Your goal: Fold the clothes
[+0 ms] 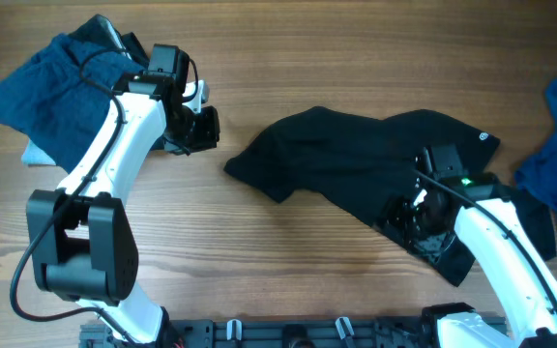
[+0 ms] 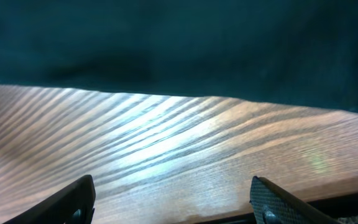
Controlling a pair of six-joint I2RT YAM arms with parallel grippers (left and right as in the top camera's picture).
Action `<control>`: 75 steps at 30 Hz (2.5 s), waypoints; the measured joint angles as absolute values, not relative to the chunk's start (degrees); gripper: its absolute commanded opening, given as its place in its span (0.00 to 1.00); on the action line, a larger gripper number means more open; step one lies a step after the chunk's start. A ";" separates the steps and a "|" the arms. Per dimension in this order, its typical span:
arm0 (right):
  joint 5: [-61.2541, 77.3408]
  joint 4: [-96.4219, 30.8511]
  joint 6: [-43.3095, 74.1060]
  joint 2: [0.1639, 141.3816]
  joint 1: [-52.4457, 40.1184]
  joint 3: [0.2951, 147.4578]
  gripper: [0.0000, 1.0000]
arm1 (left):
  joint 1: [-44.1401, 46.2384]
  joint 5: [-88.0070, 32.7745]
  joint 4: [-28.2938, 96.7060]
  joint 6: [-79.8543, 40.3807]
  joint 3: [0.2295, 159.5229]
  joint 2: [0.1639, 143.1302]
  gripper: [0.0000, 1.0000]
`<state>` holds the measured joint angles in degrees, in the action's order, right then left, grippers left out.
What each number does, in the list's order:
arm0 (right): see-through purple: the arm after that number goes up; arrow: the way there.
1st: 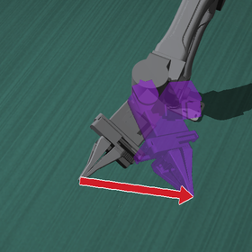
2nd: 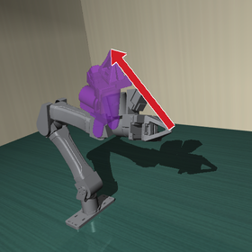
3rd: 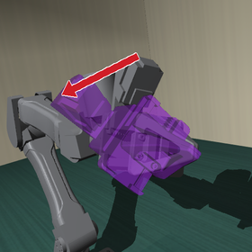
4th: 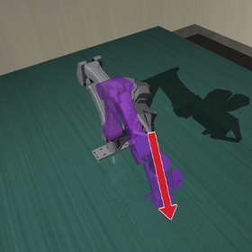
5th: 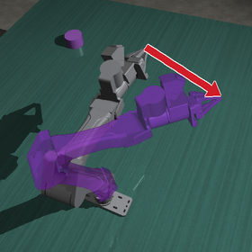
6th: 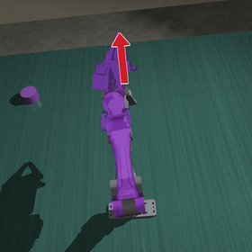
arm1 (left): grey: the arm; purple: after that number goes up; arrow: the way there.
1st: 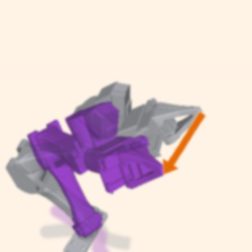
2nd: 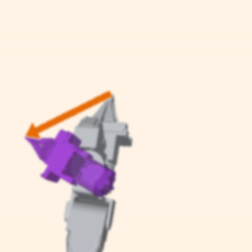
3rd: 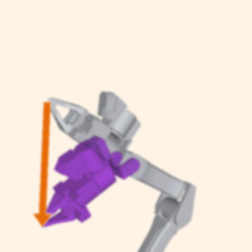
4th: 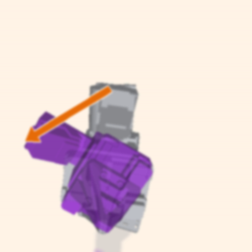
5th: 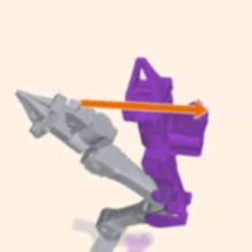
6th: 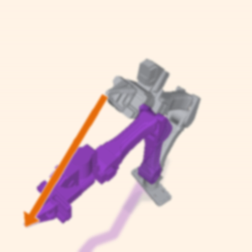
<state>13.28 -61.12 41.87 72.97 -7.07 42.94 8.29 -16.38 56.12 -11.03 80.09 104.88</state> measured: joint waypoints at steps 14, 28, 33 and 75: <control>9.54 -48.42 55.70 72.97 -2.24 31.79 0.82 | 13.17 -16.36 57.39 -10.13 80.09 104.88 0.62; 4.97 -43.92 54.83 80.68 2.90 34.00 0.04 | 18.39 -14.46 57.49 -8.82 80.12 104.90 0.65; 5.76 -43.48 50.24 79.90 2.94 34.02 0.04 | 18.57 -14.41 57.28 -8.82 80.01 104.90 0.64; 6.66 -58.41 34.57 59.61 2.94 45.52 0.04 | 24.82 -15.44 51.75 -30.52 68.18 105.08 0.04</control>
<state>6.66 -58.41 34.57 59.61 2.94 45.52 24.82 -15.44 51.75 -30.52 68.18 105.08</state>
